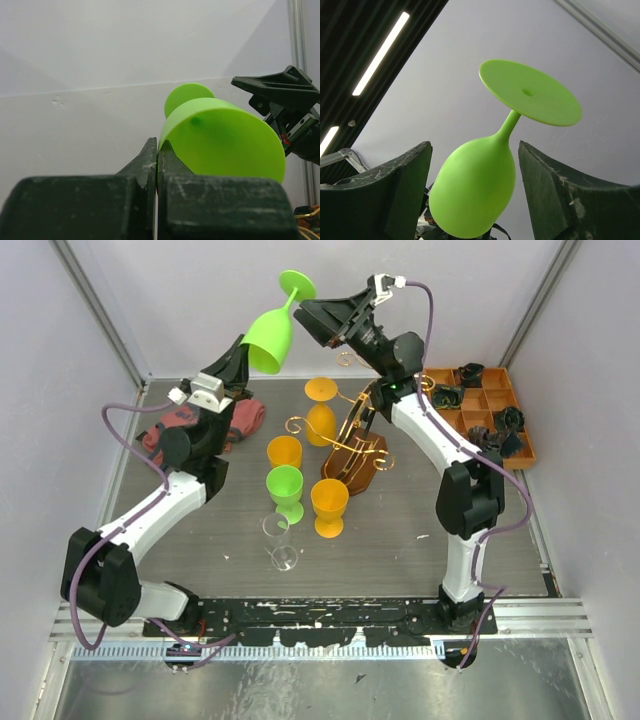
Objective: Place the wine glass upside down on the wine glass rack
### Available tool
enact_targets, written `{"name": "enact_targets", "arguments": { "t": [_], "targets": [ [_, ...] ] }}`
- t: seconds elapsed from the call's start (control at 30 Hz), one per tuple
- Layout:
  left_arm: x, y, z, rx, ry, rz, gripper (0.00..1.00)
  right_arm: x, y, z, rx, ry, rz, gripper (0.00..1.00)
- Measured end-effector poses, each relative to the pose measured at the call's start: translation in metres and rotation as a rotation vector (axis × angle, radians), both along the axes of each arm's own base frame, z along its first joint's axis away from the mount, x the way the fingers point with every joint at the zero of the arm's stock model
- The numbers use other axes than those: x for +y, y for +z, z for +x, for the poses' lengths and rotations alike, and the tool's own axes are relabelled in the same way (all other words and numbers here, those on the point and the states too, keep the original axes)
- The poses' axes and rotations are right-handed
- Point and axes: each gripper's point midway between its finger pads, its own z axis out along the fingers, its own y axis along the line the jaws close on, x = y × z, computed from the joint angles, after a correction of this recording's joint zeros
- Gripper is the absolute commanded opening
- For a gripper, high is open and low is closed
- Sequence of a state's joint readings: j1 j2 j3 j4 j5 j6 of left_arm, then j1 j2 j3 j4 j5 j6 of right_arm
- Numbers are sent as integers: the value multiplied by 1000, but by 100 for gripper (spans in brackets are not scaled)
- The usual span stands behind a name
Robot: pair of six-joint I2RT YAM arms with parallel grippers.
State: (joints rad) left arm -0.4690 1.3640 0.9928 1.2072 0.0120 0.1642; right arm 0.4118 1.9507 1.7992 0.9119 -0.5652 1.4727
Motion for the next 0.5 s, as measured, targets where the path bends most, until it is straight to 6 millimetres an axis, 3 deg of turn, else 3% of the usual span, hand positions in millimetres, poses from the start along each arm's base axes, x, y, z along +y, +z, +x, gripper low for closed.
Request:
{"name": "enact_targets", "arguments": {
  "t": [0.5],
  "targets": [
    [-7, -8, 5, 12, -15, 22, 0, 22, -12, 7, -4, 0, -15, 56]
  ]
}}
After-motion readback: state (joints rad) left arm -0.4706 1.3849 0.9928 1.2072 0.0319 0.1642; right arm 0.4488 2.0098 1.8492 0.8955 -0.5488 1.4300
